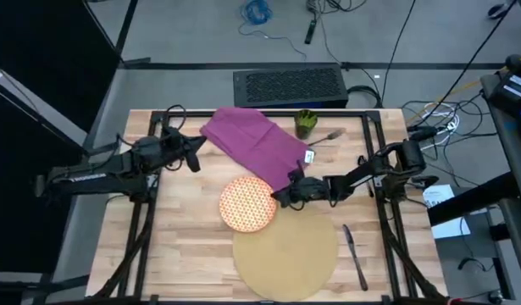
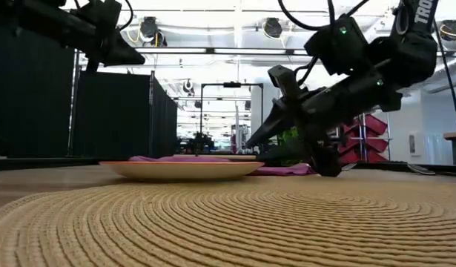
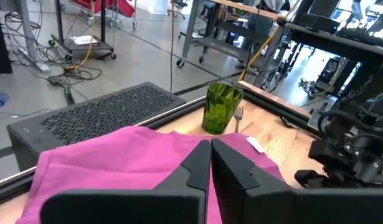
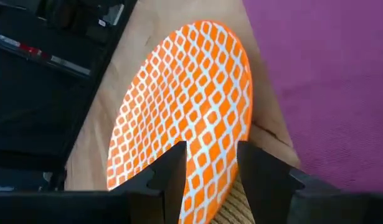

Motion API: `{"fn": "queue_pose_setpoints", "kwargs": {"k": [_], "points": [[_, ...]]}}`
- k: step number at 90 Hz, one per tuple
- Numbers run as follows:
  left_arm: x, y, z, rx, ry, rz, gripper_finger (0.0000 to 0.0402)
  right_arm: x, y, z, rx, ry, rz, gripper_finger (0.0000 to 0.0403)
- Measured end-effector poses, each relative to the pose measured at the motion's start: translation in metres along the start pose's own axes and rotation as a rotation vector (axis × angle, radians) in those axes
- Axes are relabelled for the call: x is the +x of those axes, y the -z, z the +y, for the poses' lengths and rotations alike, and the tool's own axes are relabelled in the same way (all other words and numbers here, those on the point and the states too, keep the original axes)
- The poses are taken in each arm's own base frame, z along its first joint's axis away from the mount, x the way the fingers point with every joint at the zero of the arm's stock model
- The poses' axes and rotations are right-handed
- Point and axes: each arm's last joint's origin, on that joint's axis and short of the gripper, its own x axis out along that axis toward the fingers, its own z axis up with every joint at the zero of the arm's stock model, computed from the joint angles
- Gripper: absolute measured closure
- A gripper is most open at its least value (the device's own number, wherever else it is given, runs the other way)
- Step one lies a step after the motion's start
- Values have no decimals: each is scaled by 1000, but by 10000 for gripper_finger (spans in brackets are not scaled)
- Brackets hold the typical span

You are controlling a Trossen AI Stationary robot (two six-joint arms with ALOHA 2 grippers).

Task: Set table place
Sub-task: Put the orange plate on the brown table mat

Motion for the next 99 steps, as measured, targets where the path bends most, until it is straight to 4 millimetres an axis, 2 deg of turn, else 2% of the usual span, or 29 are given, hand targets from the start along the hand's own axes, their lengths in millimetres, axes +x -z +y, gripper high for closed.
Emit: {"fn": "queue_pose_setpoints", "kwargs": {"k": [18,57,85,92,99], "points": [[0,0,0,1,0,0,402,6,3,4,-77,122,89,273],[0,0,0,0,2,-2,402,8,-3,6,-67,120,66,273],[0,-1,-1,-2,11,-10,402,29,-13,17,-142,176,95,273],[0,-1,-1,-3,18,-9,402,35,-13,17,-158,175,104,284],[0,-1,-1,-3,23,-9,402,39,-13,17,-161,176,107,318]]}}
